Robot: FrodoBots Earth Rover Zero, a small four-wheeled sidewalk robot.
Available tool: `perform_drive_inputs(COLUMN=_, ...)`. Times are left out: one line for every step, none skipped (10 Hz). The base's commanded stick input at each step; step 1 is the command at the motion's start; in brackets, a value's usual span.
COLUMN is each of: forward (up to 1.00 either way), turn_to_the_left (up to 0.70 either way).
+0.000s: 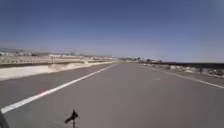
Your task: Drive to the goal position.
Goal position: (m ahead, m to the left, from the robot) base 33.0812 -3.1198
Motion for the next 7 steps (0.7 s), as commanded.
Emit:
perform_drive_inputs(forward=1.0, turn_to_the_left=0.0)
perform_drive_inputs(forward=1.0, turn_to_the_left=0.0)
perform_drive_inputs(forward=1.0, turn_to_the_left=0.0)
perform_drive_inputs(forward=1.0, turn_to_the_left=0.0)
perform_drive_inputs(forward=1.0, turn_to_the_left=0.0)
perform_drive_inputs(forward=1.0, turn_to_the_left=0.0)
perform_drive_inputs(forward=1.0, turn_to_the_left=0.0)
